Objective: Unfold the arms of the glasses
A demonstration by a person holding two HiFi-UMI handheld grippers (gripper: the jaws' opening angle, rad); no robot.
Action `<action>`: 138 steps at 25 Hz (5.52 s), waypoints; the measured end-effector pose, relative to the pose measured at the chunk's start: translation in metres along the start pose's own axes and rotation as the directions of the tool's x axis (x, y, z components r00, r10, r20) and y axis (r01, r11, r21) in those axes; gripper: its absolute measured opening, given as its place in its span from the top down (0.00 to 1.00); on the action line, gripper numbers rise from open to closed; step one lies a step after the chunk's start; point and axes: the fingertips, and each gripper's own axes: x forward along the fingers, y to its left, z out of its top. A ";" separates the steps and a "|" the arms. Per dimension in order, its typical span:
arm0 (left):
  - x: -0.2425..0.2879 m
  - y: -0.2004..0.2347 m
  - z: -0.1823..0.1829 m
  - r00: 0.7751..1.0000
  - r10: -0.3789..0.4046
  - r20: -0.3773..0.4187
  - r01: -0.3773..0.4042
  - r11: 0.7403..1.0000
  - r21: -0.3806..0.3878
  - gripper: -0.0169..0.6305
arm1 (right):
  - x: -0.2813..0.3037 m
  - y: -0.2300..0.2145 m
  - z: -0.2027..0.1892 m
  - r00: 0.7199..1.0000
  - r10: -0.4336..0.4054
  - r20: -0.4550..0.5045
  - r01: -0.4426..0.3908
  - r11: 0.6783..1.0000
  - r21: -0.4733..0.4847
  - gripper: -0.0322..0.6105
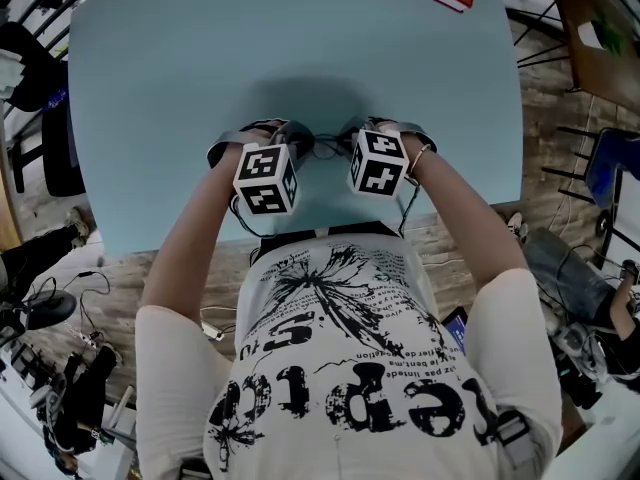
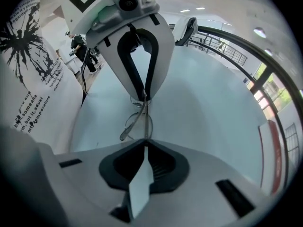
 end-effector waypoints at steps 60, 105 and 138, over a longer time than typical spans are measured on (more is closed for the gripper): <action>-0.085 -0.006 -0.047 0.966 0.139 0.216 -0.093 0.973 -0.211 0.93 | 0.032 0.006 0.097 0.984 -0.048 -0.173 -0.001 0.963 -0.269 0.88; -0.086 0.004 -0.054 0.983 0.128 0.131 -0.103 0.977 -0.186 0.93 | -0.087 0.000 0.037 0.934 -0.305 0.188 0.314 0.949 -0.019 0.90; -0.145 0.023 -0.066 0.883 0.400 0.246 -0.277 0.866 -0.417 0.91 | -0.092 -0.019 0.002 0.944 -0.324 0.065 0.304 0.928 0.215 0.91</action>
